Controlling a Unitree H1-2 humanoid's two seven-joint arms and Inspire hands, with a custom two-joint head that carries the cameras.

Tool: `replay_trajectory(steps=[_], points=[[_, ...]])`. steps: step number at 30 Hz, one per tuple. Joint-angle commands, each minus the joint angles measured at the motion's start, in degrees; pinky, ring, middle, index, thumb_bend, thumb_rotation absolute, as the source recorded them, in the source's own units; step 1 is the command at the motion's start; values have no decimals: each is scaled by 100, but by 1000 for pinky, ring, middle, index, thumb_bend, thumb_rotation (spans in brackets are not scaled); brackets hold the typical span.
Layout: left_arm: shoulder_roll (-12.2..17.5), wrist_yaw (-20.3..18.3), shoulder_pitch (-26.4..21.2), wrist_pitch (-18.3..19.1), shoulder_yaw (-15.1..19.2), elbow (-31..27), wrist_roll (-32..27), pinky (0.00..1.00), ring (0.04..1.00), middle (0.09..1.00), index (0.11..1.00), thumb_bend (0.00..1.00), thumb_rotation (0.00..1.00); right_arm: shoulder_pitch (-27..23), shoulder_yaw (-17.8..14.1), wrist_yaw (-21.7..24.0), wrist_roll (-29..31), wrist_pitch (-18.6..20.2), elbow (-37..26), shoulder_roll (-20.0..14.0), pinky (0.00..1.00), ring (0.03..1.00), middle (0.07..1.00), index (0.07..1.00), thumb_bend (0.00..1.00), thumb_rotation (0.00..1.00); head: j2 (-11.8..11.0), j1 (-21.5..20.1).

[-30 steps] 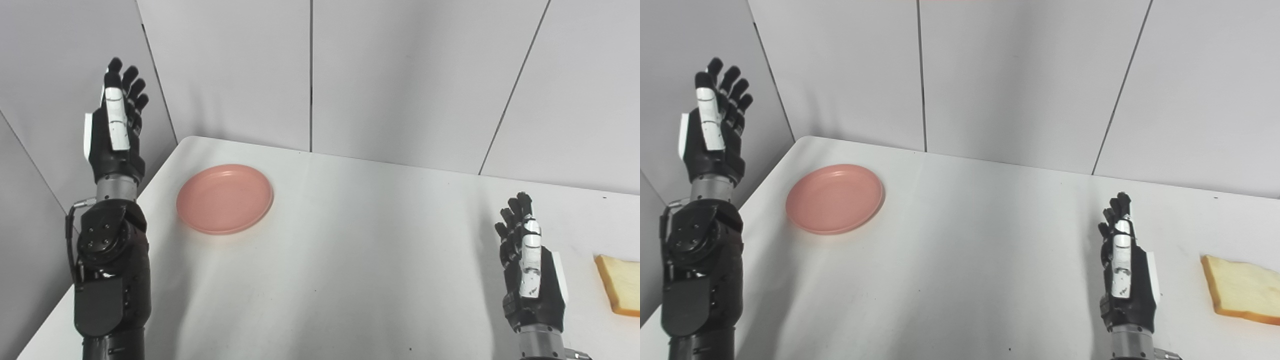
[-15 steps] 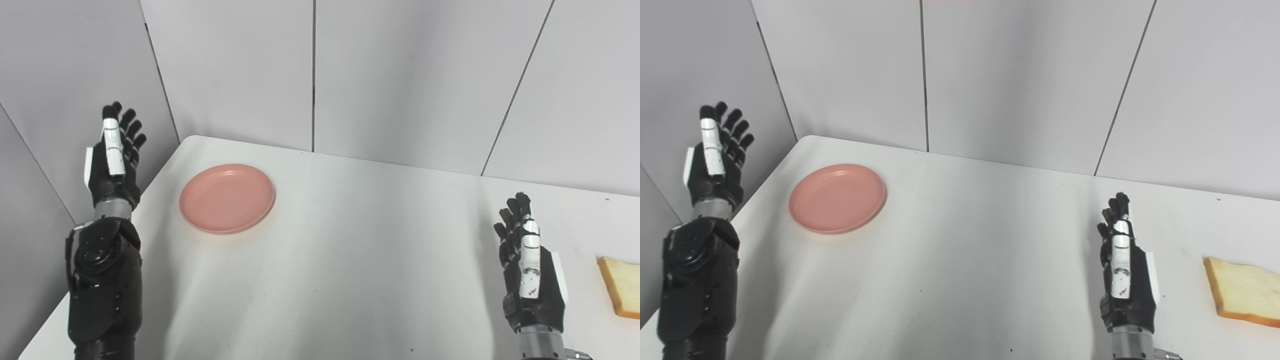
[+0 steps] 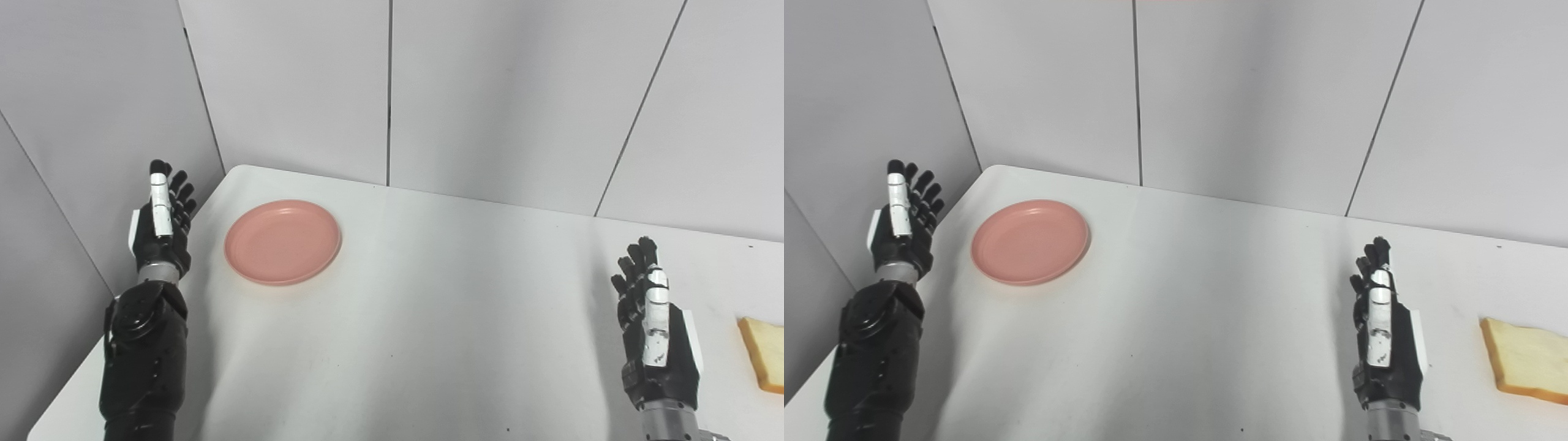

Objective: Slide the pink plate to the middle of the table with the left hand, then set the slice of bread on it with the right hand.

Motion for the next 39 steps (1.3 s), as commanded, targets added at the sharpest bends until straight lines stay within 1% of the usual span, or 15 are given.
replay_trajectory(steps=[1,5,9,11,15,19,26,30,31,33,34,38,39], points=[[209,-82,-271,-186,-48,-39,-26,981,961,961,963,778,942,-103,7,44,26,-82,-193,-17,1000,1000,1000,1000,288,1000,6,-8],[206,-90,-284,-150,-74,184,-59,986,963,963,964,767,936,-98,2,18,13,-43,-241,-4,1000,1000,1000,1000,290,1000,45,-30],[196,-145,-303,-250,-80,445,-82,999,972,973,975,769,932,-91,-5,22,56,-37,-268,16,1000,1000,1000,1000,291,1000,55,-35],[215,-122,-322,-280,-114,595,-15,969,955,959,959,777,931,-93,-8,12,64,-6,-292,27,1000,1000,1000,1000,291,1000,61,-36],[238,-179,-370,-340,-137,875,-55,974,954,956,952,782,945,-92,19,-23,-45,31,-348,26,1000,1000,1000,1000,283,1000,72,-46],[236,-209,-394,-424,-149,1104,-87,962,948,951,964,774,935,-98,17,15,-3,-12,-333,13,1000,1000,1000,1000,286,1000,88,-50],[195,-170,-451,-668,-226,1536,-48,926,946,943,949,755,935,-100,31,-18,-81,40,-384,10,1000,1000,1000,1000,281,1000,114,-61],[177,-264,-488,-820,-265,1817,-98,939,953,946,948,763,930,-111,25,-1,-59,11,-367,10,1000,1000,1000,1000,282,1000,135,-94],[174,-280,-498,-819,-267,1860,-117,945,955,947,951,766,925,-113,24,6,-44,1,-361,12,1000,1000,1000,1000,284,1000,135,-94],[117,-241,-484,-701,-275,1775,-142,948,952,947,952,762,921,-110,32,-4,-62,2,-367,14,1000,1000,1000,1000,291,1000,147,-117],[112,-293,-462,-683,-338,1747,-117,968,962,959,964,765,942,-109,28,-25,-59,40,-392,33,1000,1000,1000,1000,296,1000,161,-133],[107,-471,-415,-680,-546,1746,-65,986,971,971,979,777,972,-116,28,-56,-53,105,-436,65,1000,1000,1000,1000,295,1000,186,-166],[87,-525,-402,-635,-584,1722,-97,972,959,958,969,768,946,-117,31,-58,-53,103,-436,66,1000,1000,1000,1000,297,1000,189,-174]])
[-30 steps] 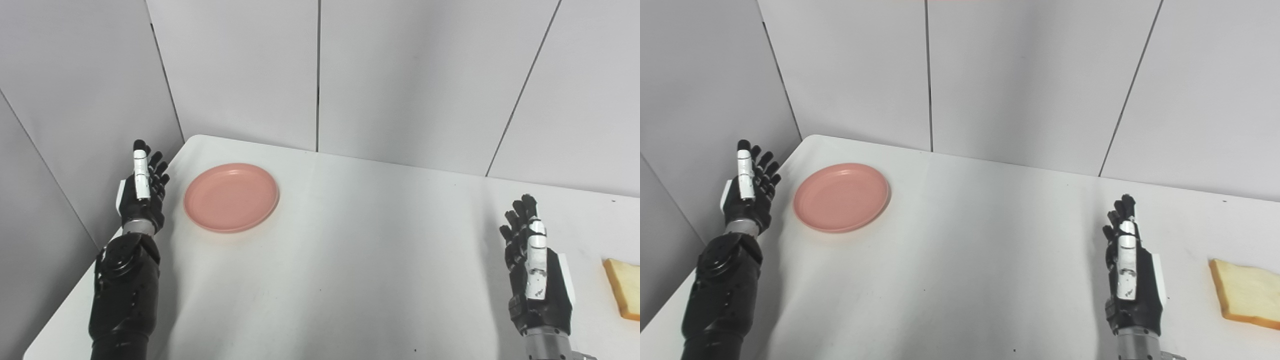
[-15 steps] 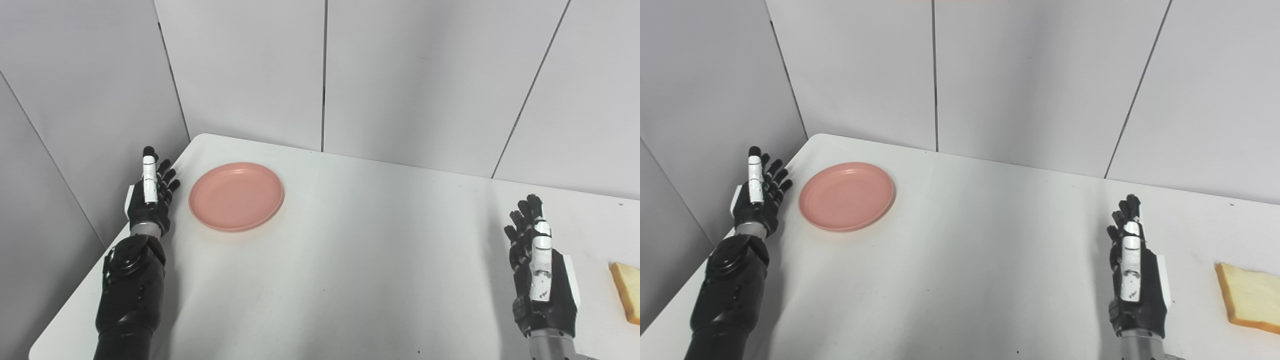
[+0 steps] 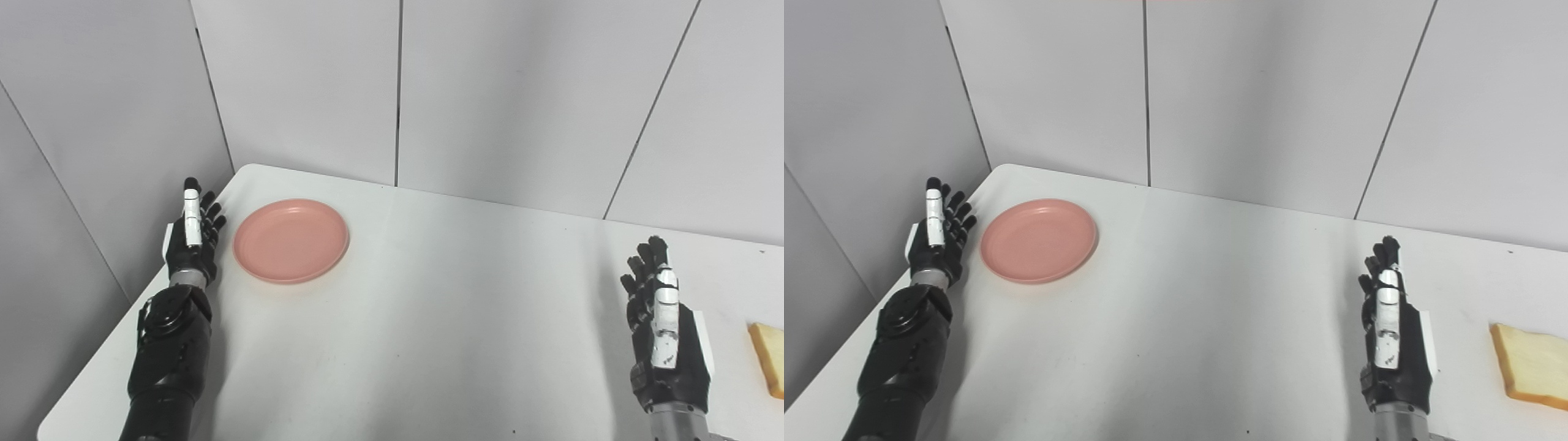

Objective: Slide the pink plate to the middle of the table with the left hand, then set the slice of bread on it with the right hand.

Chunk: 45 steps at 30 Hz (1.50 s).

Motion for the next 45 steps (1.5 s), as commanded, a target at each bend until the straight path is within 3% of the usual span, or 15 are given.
replay_trajectory(steps=[1,4,17,35,45], points=[[-70,-253,34,324,-170,-88,-46,985,967,965,976,773,950,-132,16,10,4,-55,-222,33,1000,1000,1000,1000,299,1000,15,-31],[-177,-267,58,487,-281,-202,-91,970,964,967,977,765,952,-124,36,32,-34,-107,-199,0,1000,1000,1000,1000,303,1000,28,-49],[-452,-474,192,447,-953,-454,85,960,944,946,947,807,948,-124,13,-2,-123,-307,21,36,1000,1000,1000,1000,366,1000,92,-246],[-929,-407,355,1264,-1385,-1511,89,949,941,941,937,809,918,-106,20,-14,-126,-418,106,158,1000,990,1000,1000,365,1000,170,-624],[-1113,-429,237,1345,-1544,-1568,154,956,937,930,938,799,935,-89,63,4,-195,-563,161,175,1000,989,999,1000,364,1000,224,-818]])
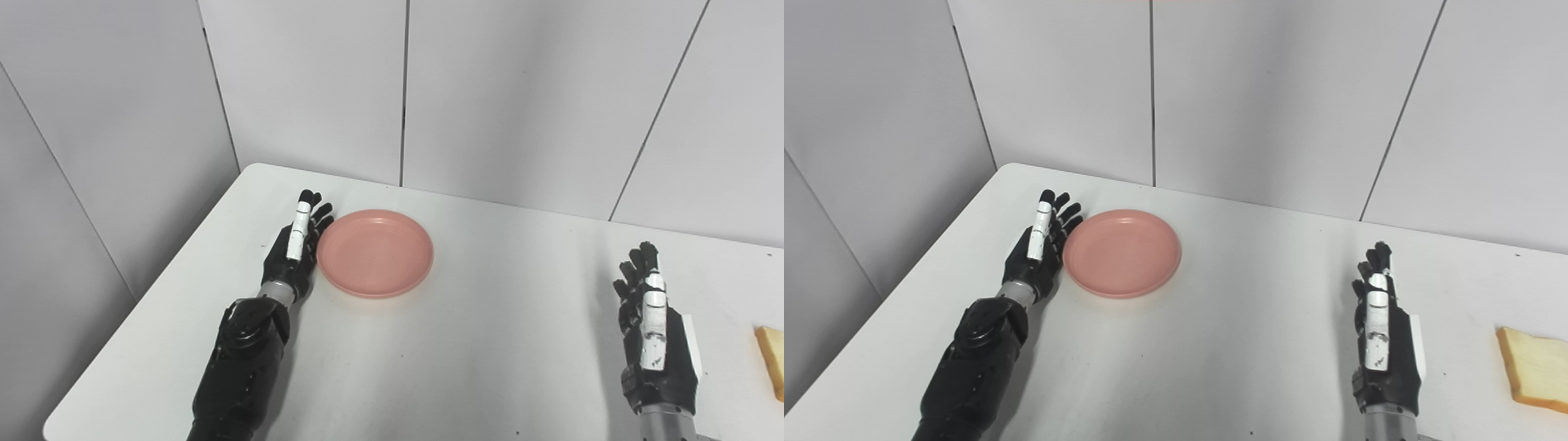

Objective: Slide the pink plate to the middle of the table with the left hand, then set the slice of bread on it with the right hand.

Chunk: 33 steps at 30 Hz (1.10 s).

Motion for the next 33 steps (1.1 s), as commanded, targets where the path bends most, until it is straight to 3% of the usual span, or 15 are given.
replay_trajectory(steps=[1,5,10,16,24,33], points=[[-178,-270,-157,308,-227,-10,0,954,934,927,936,796,935,-108,22,8,0,-370,-68,49,1000,989,999,1000,360,1000,21,-35],[-238,-373,-213,230,-320,49,-7,986,950,945,956,784,944,-108,51,15,-27,-355,-82,46,1000,988,1000,1000,356,1000,60,-131],[-324,-357,-246,171,-376,53,36,955,937,933,942,791,947,-97,65,-47,-24,-231,-145,140,1000,985,1000,1000,371,1000,88,-309],[-479,-459,-195,170,-443,-74,-57,952,941,941,953,779,945,-114,105,-45,-107,-357,-37,165,1000,988,1000,1000,416,1000,152,-592],[-763,-506,-78,403,-553,-463,-57,965,953,946,956,757,937,-95,139,-131,-249,-215,-180,236,1000,980,1000,1000,404,1000,279,-908],[-970,-663,88,-20,-769,-505,148,972,956,953,961,752,967,-100,221,-226,-384,-205,-176,327,1000,981,999,1000,391,1000,320,-1206]])
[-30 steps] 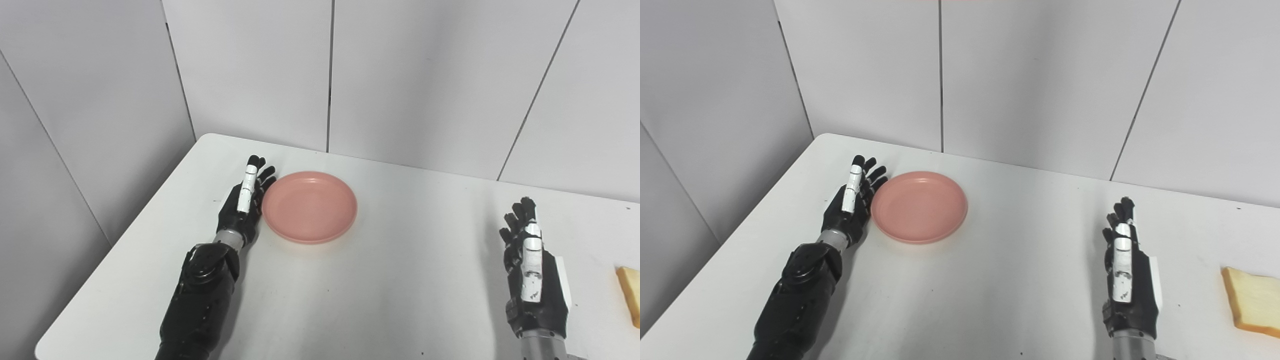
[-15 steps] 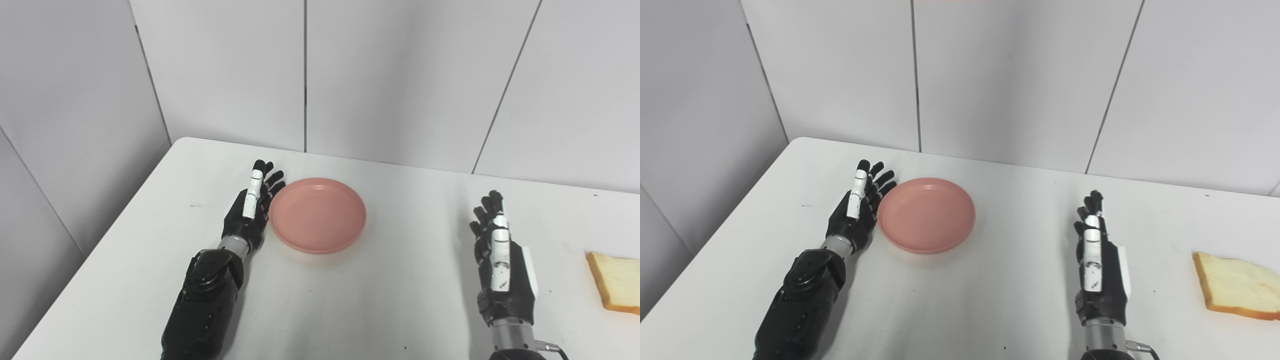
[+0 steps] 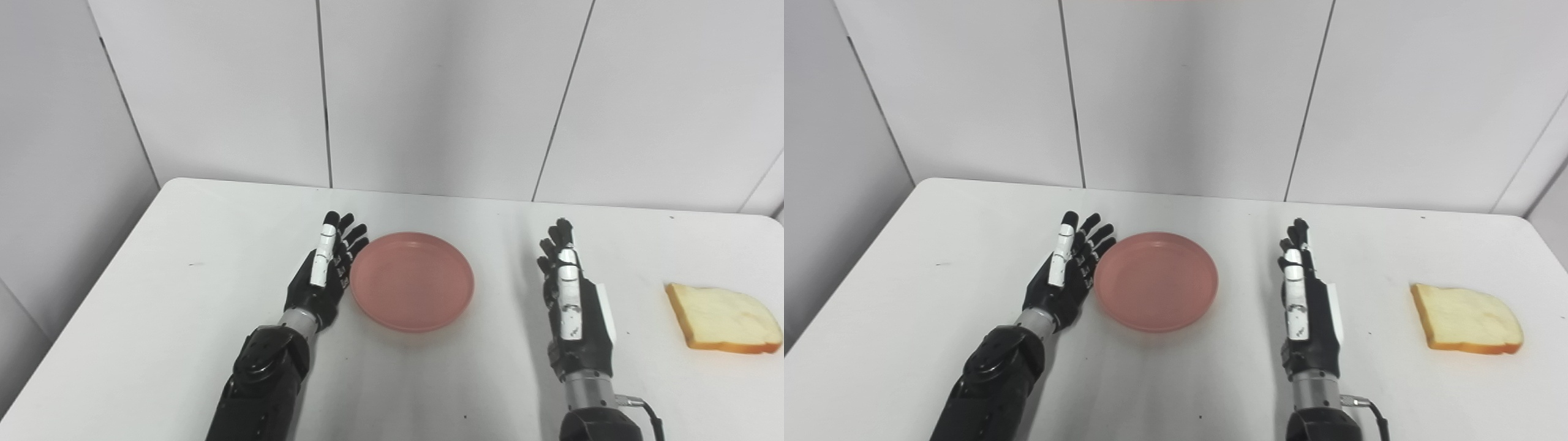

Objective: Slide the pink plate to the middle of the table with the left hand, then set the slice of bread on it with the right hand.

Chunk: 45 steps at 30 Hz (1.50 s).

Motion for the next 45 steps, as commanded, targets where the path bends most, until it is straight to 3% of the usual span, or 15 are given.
replay_trajectory(steps=[1,11,16,22,32,40,45], points=[[-92,-148,-49,-179,-121,-124,87,971,958,955,963,752,974,-111,55,-58,-104,-224,-111,92,1000,978,998,1000,393,1000,13,-27],[-190,-353,76,-318,-376,-117,220,956,954,957,963,766,981,-107,102,-144,-266,-155,-203,182,1000,980,1000,1000,402,1000,98,-257],[-214,-395,161,-95,-418,-236,243,952,948,951,956,755,974,-102,115,-152,-341,-122,-230,214,1000,983,1000,1000,411,1000,116,-302],[-168,-604,221,-109,-478,-206,205,964,964,960,961,740,989,-100,112,-167,-393,-87,-252,276,1000,982,999,999,401,1000,130,-385],[-188,-603,240,-99,-501,-179,257,966,970,964,965,758,982,-106,113,-183,-535,-152,-204,294,981,969,989,992,408,1000,133,-428],[-215,-485,321,-346,-458,-293,405,984,969,965,975,764,976,-85,84,-166,-487,-70,-297,310,995,977,994,994,397,1000,92,-527],[-245,-224,424,-736,-516,-460,794,988,978,983,991,777,999,-109,77,-166,-628,-8,-347,230,992,974,992,990,392,1000,42,-612]])
